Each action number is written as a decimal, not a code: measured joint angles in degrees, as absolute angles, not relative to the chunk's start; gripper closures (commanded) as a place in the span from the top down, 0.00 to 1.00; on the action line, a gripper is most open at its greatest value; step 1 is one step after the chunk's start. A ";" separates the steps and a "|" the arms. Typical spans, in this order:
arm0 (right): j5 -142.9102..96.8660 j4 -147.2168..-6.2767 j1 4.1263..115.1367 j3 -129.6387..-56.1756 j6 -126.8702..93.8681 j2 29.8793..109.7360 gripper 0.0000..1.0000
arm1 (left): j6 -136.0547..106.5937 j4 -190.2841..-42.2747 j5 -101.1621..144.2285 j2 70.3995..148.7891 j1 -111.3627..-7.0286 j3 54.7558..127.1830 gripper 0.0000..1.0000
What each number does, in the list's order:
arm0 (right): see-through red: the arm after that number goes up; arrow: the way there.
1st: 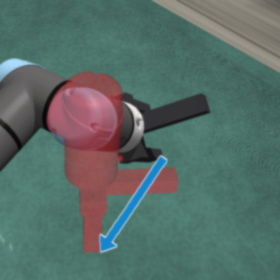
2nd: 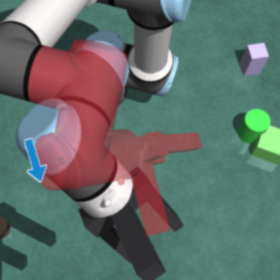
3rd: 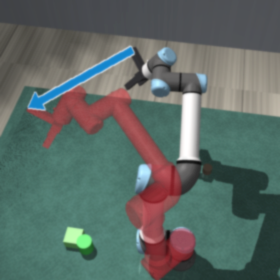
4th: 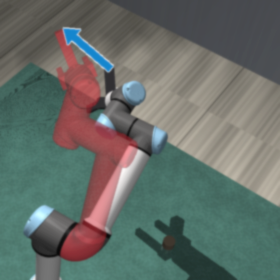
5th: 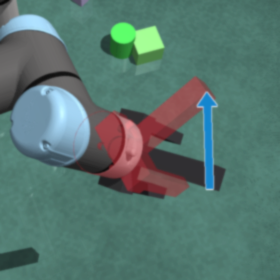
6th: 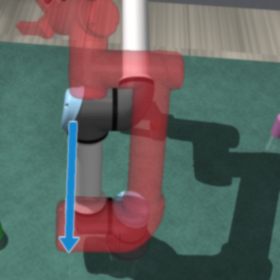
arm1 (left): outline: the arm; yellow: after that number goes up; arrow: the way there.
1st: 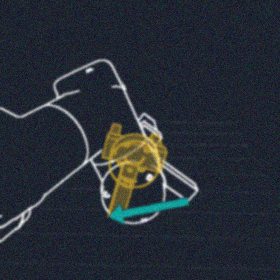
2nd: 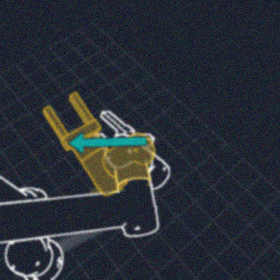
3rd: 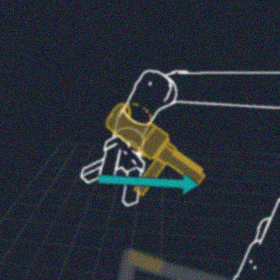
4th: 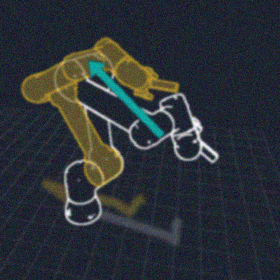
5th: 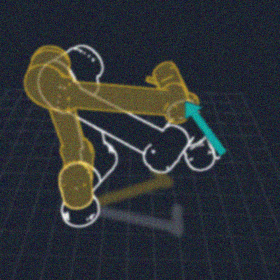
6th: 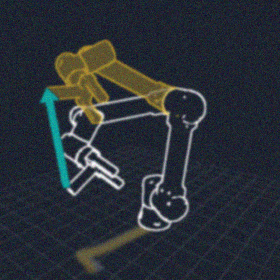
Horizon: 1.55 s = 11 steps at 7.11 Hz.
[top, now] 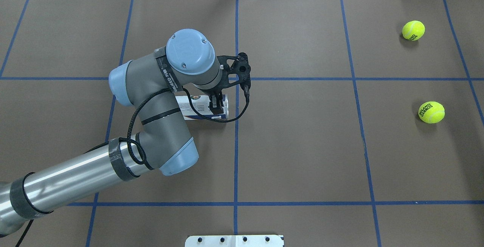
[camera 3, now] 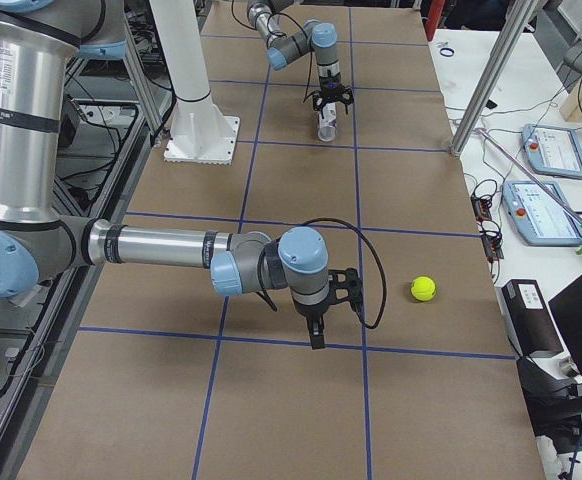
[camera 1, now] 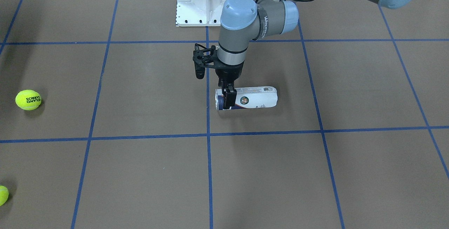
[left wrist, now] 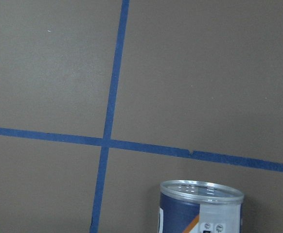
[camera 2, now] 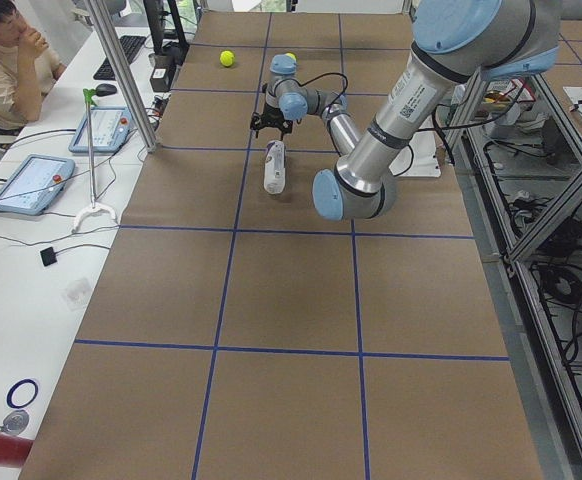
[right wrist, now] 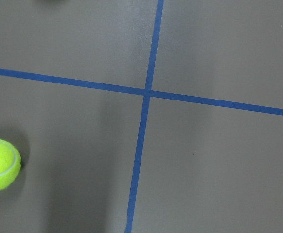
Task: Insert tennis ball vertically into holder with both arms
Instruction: 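Lower the left gripper and close it around the tube's end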
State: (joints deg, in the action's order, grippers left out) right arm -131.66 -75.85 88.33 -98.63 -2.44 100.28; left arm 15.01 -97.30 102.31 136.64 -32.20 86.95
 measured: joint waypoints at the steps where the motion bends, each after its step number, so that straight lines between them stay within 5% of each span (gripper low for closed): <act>1: -131.66 -75.85 88.33 -98.64 -2.45 100.28 0.99 | 14.97 -97.30 102.13 136.80 -31.70 86.27 0.99; 11: -131.66 -75.85 88.33 -98.61 -2.46 100.28 0.99 | 14.95 -98.20 99.04 137.53 -28.90 81.21 0.98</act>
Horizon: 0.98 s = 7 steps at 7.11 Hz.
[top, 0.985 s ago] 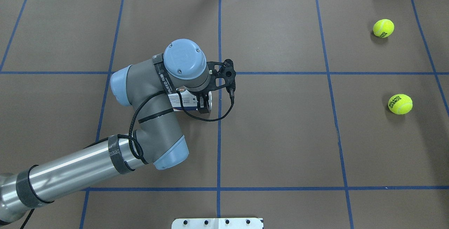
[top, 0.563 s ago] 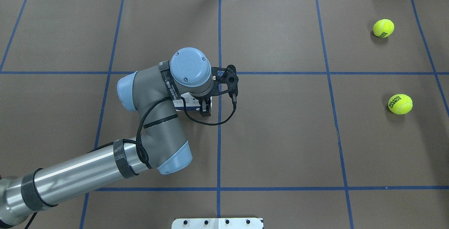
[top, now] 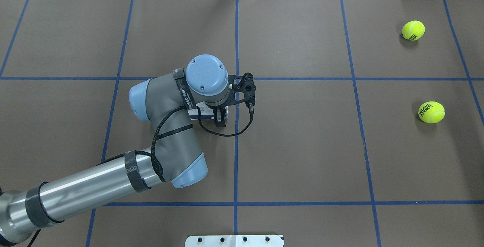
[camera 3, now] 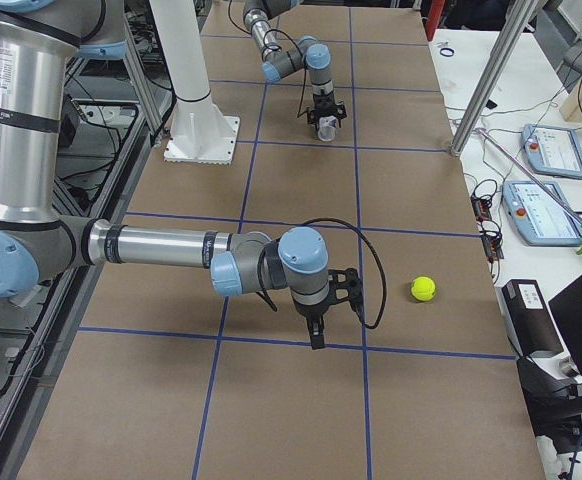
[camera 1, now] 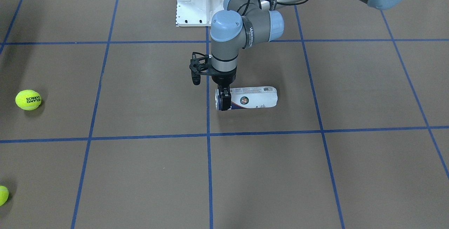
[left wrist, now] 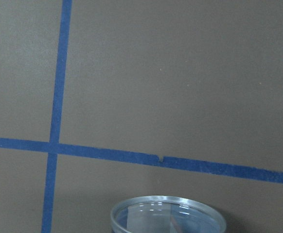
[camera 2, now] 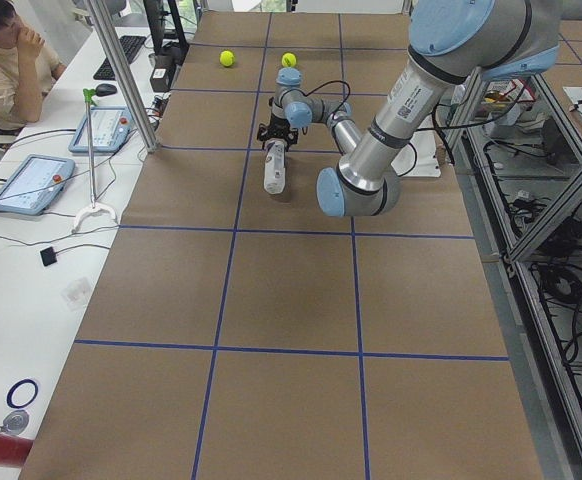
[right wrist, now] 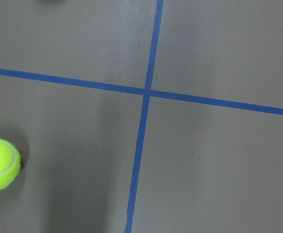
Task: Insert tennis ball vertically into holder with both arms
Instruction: 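Lower the left gripper and close it around the tube's end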
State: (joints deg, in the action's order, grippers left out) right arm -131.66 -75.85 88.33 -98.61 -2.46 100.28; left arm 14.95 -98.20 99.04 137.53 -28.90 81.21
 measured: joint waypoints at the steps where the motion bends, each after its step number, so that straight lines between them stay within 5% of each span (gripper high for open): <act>1: -131.66 -75.85 88.33 -98.61 -2.46 100.28 0.99 | 14.95 -98.84 99.00 137.66 -28.81 80.26 0.98; 7: -131.66 -75.85 88.33 -98.69 -2.46 100.28 0.99 | 15.05 -101.36 98.26 138.43 -28.74 78.15 0.84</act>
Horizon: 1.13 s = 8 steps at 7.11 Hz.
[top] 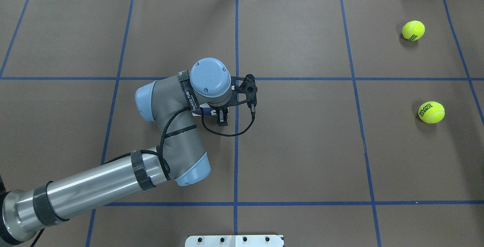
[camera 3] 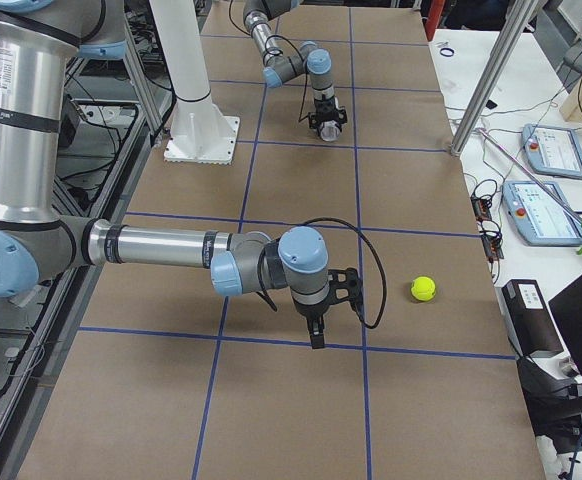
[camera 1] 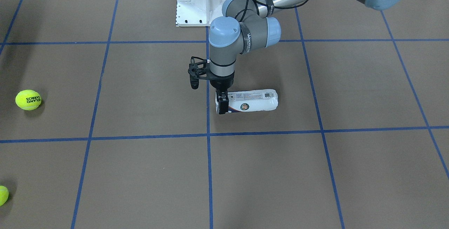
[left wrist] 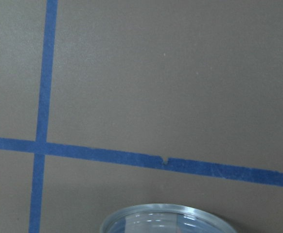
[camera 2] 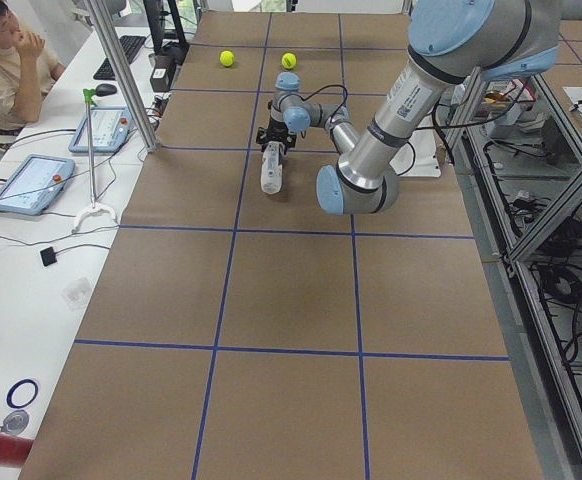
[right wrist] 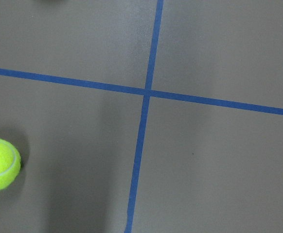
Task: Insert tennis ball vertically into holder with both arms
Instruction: 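Lower the left gripper and close it around the tube's end, then lift and rotate the tube upright with the left gripper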
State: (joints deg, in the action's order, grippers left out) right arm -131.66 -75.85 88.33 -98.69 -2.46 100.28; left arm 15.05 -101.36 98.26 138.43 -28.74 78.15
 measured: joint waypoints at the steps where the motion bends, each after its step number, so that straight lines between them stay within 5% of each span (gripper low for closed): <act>1: -131.66 -75.85 88.33 -98.69 -2.46 100.28 0.99 | 15.09 -101.35 97.68 138.43 -28.74 78.14 0.80; 8: -131.66 -75.85 88.33 -98.99 -2.46 100.20 0.99 | 12.02 -105.81 97.96 143.58 -30.41 84.70 0.80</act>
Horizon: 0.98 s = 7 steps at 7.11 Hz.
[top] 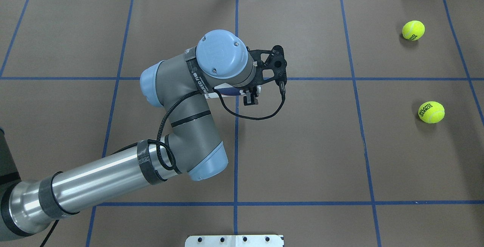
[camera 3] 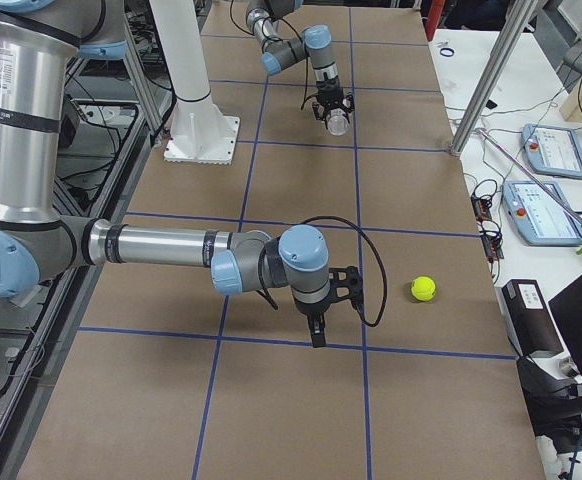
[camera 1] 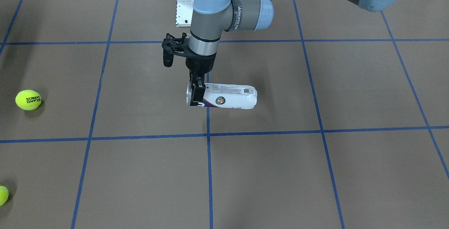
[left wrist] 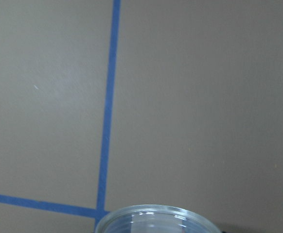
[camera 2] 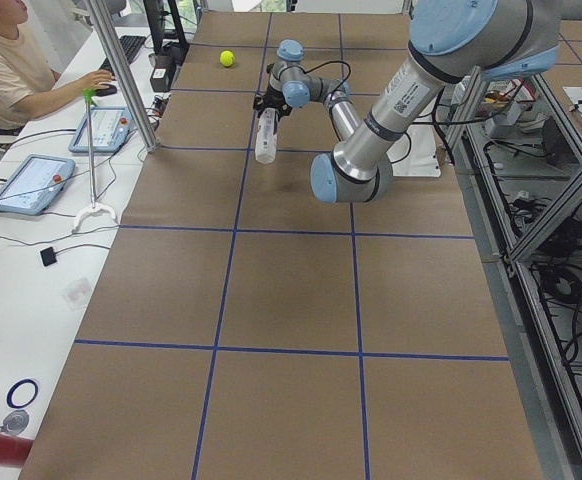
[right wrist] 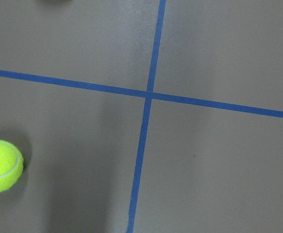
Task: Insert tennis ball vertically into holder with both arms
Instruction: 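Lift and rotate the tube upright with the left gripper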
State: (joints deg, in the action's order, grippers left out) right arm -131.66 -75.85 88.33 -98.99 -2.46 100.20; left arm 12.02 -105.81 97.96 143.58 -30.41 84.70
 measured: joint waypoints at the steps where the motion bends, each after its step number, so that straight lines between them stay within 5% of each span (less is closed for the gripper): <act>1: -131.66 -75.85 88.33 -99.02 -2.46 100.20 0.99 | 8.48 -111.22 99.37 143.64 -30.76 85.90 0.80; 7: -131.66 -75.85 88.33 -99.14 -2.46 100.20 0.99 | -15.58 -154.93 99.41 141.52 -31.68 85.08 0.81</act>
